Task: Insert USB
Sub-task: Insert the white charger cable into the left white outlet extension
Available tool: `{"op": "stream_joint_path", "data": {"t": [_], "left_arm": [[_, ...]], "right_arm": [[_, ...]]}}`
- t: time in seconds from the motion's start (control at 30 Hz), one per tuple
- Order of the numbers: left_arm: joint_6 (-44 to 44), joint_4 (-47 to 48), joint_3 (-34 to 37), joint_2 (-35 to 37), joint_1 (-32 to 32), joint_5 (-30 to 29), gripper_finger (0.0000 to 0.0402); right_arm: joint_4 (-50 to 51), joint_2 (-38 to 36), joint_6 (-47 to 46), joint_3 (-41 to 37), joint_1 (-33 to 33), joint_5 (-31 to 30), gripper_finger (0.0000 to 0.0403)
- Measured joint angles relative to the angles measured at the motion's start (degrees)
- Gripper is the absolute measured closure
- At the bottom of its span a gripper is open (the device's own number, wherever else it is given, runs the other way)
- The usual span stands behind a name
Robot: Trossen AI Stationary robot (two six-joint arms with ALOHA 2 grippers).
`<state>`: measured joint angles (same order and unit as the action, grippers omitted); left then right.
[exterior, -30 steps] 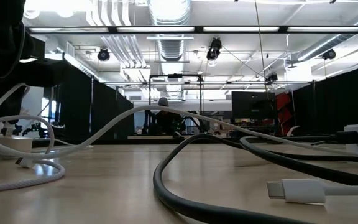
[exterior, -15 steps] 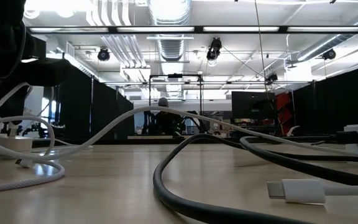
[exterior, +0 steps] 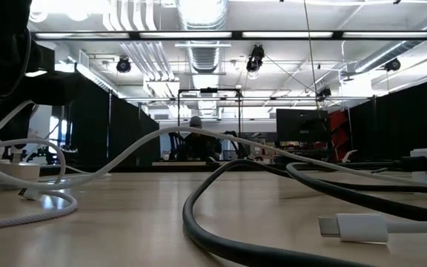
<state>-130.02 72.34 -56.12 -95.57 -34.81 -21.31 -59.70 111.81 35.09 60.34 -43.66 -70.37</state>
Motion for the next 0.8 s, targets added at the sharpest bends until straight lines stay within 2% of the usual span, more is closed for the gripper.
{"op": "stream_joint_path", "data": {"t": [0.8], "left_arm": [[0.8, -1.4, -0.3, 0.0, -0.2, 2.6, 0.039]], "right_arm": [[0.8, 0.0, -0.2, 0.0, 0.0, 0.1, 0.026]]}}
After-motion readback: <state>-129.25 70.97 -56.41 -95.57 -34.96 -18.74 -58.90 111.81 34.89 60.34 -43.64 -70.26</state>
